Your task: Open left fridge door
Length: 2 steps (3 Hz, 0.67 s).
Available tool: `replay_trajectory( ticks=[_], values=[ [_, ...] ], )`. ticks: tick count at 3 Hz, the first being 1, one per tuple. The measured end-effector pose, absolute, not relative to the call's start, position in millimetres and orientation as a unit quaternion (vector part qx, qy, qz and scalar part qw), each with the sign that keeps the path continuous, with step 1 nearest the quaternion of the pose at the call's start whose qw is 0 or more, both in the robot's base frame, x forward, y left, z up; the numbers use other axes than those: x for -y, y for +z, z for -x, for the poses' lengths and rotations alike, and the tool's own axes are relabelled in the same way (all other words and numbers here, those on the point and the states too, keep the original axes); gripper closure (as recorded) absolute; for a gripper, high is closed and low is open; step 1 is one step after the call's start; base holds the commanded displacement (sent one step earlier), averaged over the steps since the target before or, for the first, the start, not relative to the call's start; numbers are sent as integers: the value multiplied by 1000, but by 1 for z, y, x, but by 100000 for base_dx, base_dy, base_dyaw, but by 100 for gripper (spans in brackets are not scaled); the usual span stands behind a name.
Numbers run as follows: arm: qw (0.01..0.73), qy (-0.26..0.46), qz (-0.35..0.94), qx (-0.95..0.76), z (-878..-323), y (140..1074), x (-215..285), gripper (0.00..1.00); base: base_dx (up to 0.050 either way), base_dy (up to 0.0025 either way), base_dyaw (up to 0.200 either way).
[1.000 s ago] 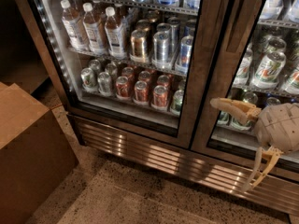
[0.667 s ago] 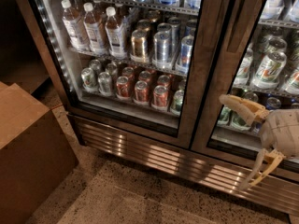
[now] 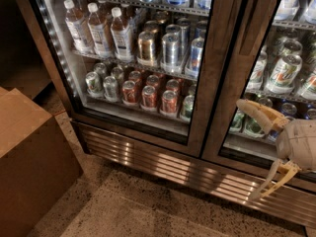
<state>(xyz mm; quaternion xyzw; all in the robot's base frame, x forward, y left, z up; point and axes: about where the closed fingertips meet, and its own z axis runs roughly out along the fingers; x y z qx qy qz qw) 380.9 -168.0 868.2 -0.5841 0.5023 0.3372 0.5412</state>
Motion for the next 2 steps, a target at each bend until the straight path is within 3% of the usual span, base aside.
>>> replay_trajectory(
  ticks=[2],
  values=[
    [557, 326, 591, -484, -368, 917, 160, 0, 0, 0, 0]
  ],
)
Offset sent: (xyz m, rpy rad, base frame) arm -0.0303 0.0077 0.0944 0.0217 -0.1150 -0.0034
